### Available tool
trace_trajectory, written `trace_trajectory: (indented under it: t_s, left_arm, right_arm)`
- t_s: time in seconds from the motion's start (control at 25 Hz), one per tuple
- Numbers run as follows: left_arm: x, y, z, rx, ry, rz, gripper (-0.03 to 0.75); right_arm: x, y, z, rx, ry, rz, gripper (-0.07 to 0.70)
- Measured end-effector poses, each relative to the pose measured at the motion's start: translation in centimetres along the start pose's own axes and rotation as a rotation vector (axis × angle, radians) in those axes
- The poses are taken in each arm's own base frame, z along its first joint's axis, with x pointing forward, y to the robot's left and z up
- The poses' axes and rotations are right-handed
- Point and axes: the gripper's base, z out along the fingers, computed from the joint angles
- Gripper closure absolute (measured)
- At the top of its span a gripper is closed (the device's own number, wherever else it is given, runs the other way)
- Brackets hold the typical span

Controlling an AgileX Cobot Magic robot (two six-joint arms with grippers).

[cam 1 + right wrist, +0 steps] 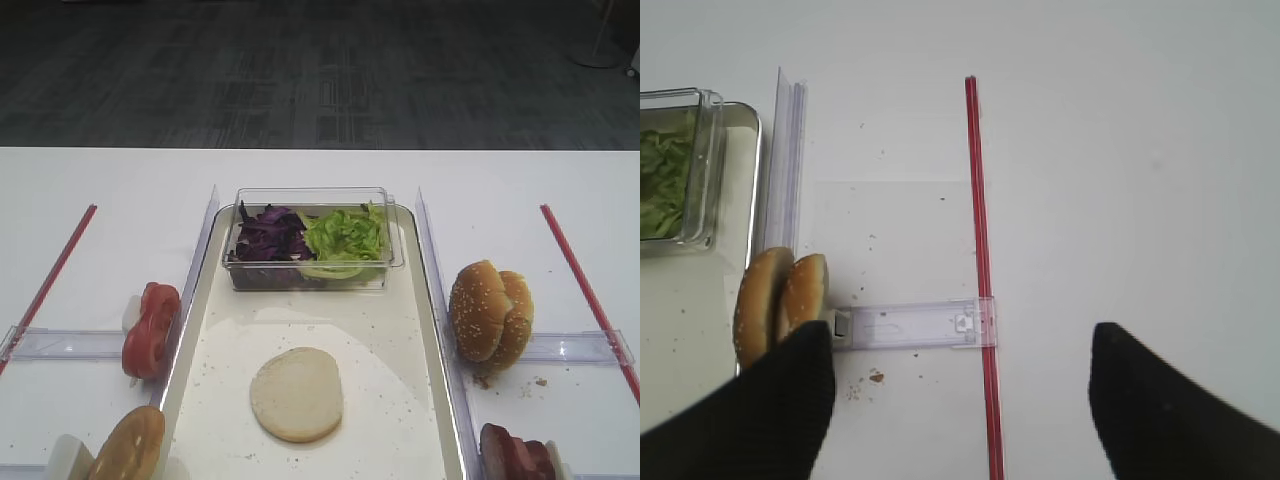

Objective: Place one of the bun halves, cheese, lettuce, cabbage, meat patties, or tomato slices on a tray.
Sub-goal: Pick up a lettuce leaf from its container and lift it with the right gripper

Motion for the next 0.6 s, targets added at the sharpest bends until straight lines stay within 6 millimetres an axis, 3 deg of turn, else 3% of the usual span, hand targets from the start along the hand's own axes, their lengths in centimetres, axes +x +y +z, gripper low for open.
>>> trace_trajectory:
  t_s: [0.32,0.6]
  left_arm:
    - [0.0,0.0,0.0,0.000,0.000,0.000,0.150]
    - [0.0,0.0,0.0,0.000,0.000,0.000,0.150]
  right_arm:
    - [-6.1,0.2,5.8,-0.034,0.105,-0.003,0.079]
    - [-9.6,0.1,11.8,-0.054,0.182,-0.040,0.079]
